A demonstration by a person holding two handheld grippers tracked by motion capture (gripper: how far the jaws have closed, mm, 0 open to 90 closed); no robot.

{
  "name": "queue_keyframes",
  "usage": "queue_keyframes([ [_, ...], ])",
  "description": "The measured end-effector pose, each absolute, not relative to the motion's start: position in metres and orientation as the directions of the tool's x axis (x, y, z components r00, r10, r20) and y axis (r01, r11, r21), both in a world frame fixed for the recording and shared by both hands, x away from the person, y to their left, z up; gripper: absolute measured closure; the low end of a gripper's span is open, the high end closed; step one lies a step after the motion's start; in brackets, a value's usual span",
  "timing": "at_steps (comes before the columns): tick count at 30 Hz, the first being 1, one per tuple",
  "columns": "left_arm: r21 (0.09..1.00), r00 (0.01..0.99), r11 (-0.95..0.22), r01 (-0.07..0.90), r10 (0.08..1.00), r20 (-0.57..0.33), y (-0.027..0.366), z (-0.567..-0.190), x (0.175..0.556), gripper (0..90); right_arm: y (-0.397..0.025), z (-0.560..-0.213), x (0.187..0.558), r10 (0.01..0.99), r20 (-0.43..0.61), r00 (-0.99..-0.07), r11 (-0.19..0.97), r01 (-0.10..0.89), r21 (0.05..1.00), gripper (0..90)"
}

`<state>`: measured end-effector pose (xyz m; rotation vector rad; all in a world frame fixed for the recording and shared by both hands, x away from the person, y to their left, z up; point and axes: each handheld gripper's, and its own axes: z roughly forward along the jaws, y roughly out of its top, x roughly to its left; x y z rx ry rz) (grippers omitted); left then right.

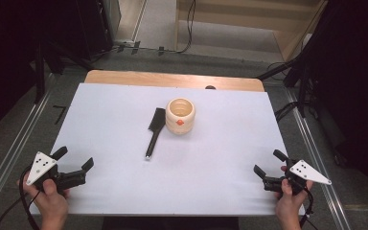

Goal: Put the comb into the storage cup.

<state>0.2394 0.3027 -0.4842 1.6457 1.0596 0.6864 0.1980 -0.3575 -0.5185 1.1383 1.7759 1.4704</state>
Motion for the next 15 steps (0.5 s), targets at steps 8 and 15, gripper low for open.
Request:
queue_keyframes([
  [8,0.938,0.489,-0.091,0.335,0.868,-0.091,0.292,-0.466,0.242,0.0,-0.356,-0.519,0.198,0.87,0.086,-0.485,0.046,0.254,0.966,0.0],
  [15,0.923,0.493,-0.103,0.37,0.864,-0.101,0.28,-0.455,0.252,0.0,-0.355,-0.519,0.198,0.87,0.081,-0.487,0.051,0.253,0.966,0.0],
])
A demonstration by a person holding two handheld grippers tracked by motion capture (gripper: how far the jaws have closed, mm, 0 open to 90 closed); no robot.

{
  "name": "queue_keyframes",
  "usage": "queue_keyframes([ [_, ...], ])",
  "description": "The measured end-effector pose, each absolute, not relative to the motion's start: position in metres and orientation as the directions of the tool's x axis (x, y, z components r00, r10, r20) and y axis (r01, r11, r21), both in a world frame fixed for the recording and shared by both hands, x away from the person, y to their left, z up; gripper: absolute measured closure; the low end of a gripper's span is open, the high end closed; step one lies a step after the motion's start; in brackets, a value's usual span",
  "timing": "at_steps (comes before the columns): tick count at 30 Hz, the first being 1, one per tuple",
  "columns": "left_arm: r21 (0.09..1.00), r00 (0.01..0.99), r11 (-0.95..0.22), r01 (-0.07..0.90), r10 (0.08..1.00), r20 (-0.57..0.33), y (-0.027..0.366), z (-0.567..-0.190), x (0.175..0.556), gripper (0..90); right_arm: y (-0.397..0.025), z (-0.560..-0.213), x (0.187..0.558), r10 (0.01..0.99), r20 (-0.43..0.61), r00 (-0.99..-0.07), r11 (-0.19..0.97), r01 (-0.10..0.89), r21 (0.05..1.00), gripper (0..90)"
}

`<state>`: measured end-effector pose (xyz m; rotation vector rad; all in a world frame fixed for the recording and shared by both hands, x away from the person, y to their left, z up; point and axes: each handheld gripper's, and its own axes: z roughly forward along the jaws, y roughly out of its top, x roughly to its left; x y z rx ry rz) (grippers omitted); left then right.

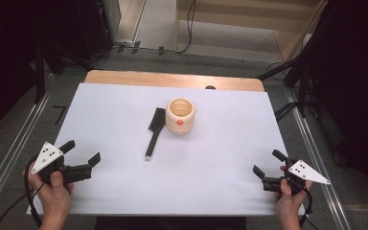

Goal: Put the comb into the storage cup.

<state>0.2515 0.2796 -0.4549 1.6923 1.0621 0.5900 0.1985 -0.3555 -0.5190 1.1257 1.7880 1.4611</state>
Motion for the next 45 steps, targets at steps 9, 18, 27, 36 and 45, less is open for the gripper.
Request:
queue_keyframes([
  [9,0.908,0.533,-0.166,0.386,0.843,-0.072,0.254,-0.441,0.267,0.0,-0.355,-0.519,0.198,0.866,0.078,-0.494,0.059,0.254,0.965,0.0],
  [18,0.897,0.555,-0.179,0.404,0.828,-0.085,0.228,-0.434,0.284,0.0,-0.355,-0.52,0.198,0.865,0.078,-0.495,0.061,0.257,0.965,0.0],
  [27,0.887,0.577,-0.207,0.412,0.813,-0.078,0.21,-0.431,0.298,0.0,-0.355,-0.52,0.199,0.865,0.077,-0.497,0.061,0.256,0.965,0.0],
  [36,0.881,0.575,-0.218,0.42,0.815,-0.073,0.2,-0.43,0.308,0.0,-0.355,-0.52,0.199,0.866,0.079,-0.494,0.058,0.256,0.965,0.0],
  [45,0.87,0.584,-0.234,0.433,0.809,-0.073,0.19,-0.43,0.317,0.0,-0.354,-0.52,0.199,0.865,0.075,-0.495,0.064,0.257,0.964,0.0],
])
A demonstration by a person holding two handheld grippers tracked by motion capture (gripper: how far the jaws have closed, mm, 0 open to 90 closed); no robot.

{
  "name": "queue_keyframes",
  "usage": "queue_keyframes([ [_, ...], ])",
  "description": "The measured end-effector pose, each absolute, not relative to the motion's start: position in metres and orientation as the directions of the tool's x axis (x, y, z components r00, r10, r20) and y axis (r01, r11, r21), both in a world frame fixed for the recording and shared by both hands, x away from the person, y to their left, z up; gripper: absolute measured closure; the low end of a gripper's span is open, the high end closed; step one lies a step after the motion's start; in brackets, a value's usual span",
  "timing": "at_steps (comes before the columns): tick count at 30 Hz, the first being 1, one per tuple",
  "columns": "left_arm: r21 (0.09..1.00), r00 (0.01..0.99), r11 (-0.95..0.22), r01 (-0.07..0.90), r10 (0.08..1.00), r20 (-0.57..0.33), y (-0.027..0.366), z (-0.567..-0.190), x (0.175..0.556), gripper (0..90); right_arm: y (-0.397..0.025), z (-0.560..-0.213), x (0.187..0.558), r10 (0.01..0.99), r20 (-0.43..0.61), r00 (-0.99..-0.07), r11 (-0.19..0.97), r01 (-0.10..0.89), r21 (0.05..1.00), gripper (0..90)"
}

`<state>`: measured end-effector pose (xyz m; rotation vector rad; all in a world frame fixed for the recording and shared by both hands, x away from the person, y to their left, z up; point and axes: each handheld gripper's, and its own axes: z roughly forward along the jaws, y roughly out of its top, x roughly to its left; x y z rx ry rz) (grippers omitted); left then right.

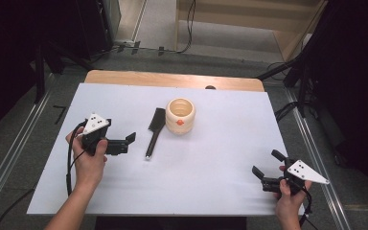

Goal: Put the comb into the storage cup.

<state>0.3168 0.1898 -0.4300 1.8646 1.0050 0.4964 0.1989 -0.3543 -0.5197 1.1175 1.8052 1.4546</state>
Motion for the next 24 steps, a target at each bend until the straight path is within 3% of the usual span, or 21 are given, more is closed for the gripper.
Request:
queue_keyframes([
  [24,0.798,0.595,-0.297,0.524,0.799,-0.093,0.147,-0.438,0.351,0.0,-0.355,-0.52,0.199,0.869,0.079,-0.489,0.056,0.257,0.965,0.0],
])
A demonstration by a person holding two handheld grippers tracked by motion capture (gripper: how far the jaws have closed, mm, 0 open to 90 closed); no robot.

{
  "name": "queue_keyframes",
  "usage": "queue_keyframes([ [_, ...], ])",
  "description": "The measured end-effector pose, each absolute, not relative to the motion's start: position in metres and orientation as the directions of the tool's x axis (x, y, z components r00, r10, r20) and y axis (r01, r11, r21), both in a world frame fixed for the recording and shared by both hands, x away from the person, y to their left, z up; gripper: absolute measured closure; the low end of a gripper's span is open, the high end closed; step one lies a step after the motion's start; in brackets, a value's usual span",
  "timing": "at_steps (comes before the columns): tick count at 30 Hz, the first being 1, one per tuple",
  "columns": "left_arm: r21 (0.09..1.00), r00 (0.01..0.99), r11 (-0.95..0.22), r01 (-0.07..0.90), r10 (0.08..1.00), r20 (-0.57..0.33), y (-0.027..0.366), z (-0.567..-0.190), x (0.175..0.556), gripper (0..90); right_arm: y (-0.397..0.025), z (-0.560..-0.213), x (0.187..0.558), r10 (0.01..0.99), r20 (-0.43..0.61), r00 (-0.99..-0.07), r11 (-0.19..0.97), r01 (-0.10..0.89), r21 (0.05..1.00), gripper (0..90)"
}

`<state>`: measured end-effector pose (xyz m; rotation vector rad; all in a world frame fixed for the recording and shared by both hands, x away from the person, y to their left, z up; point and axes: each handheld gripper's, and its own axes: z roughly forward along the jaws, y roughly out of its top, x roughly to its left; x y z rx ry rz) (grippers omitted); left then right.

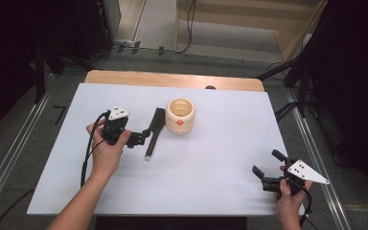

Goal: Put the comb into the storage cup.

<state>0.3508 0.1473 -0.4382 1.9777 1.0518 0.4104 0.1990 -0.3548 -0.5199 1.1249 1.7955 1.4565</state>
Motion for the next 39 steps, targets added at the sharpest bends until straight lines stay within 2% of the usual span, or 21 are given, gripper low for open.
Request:
queue_keyframes([
  [7,0.752,0.602,-0.33,0.57,0.791,-0.109,0.139,-0.442,0.359,0.9,-0.355,-0.52,0.199,0.87,0.08,-0.487,0.057,0.26,0.964,0.0],
  [10,0.736,0.581,-0.332,0.59,0.807,-0.102,0.136,-0.444,0.361,8.2,-0.355,-0.52,0.2,0.871,0.078,-0.485,0.059,0.263,0.963,0.0],
  [11,0.731,0.579,-0.332,0.597,0.808,-0.105,0.135,-0.445,0.362,8.2,-0.355,-0.52,0.2,0.871,0.078,-0.485,0.059,0.263,0.963,0.0],
  [12,0.726,0.58,-0.336,0.6,0.808,-0.105,0.135,-0.446,0.363,13.5,-0.354,-0.52,0.2,0.872,0.076,-0.484,0.061,0.261,0.963,0.0],
  [16,0.696,0.57,-0.349,0.627,0.815,-0.104,0.13,-0.449,0.366,15.2,-0.354,-0.52,0.2,0.871,0.076,-0.484,0.061,0.261,0.963,0.0],
  [18,0.683,0.55,-0.35,0.641,0.83,-0.091,0.128,-0.45,0.367,23.8,-0.354,-0.52,0.2,0.873,0.078,-0.482,0.059,0.263,0.963,0.0],
  [22,0.668,0.525,-0.347,0.658,0.847,-0.078,0.124,-0.452,0.37,28.3,-0.354,-0.52,0.2,0.873,0.079,-0.482,0.059,0.264,0.963,0.0],
  [33,0.595,0.546,-0.401,0.697,0.834,-0.077,0.112,-0.459,0.373,35.0,-0.354,-0.52,0.2,0.875,0.075,-0.478,0.062,0.264,0.963,0.0],
  [39,0.556,0.541,-0.41,0.723,0.837,-0.086,0.104,-0.461,0.377,43.5,-0.353,-0.52,0.2,0.877,0.074,-0.475,0.063,0.266,0.962,0.0],
])
